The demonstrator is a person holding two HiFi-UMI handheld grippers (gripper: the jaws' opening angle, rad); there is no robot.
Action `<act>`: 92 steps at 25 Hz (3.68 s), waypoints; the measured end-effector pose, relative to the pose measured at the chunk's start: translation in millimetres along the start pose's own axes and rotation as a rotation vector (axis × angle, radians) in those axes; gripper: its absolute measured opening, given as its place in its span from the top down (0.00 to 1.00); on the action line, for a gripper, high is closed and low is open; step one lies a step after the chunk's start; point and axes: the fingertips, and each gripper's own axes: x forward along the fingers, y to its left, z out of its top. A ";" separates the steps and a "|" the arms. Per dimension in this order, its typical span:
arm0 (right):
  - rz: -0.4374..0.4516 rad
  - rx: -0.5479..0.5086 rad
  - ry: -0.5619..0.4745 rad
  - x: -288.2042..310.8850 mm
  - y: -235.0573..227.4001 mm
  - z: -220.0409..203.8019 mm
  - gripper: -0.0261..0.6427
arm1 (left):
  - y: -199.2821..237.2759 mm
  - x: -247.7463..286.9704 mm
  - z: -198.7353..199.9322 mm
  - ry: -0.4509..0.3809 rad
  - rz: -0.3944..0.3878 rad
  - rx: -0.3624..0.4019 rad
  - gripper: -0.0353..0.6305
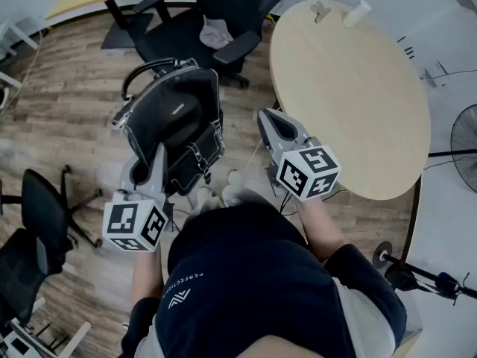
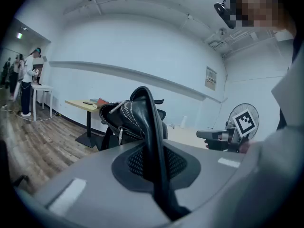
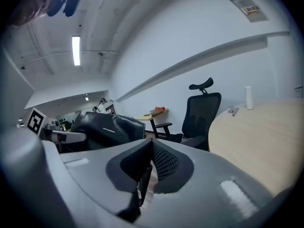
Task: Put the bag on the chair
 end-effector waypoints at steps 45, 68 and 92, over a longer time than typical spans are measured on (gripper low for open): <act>0.361 0.015 0.136 130.0 -43.0 14.1 0.96 | 11.5 78.2 8.3 0.031 0.251 -0.087 0.89; 0.232 0.052 0.184 270.7 -25.3 38.8 0.96 | 162.1 169.0 49.7 0.064 0.125 -0.072 0.89; 0.182 0.087 0.215 376.9 -80.1 56.9 0.96 | 239.2 293.0 80.3 0.074 0.100 -0.046 0.89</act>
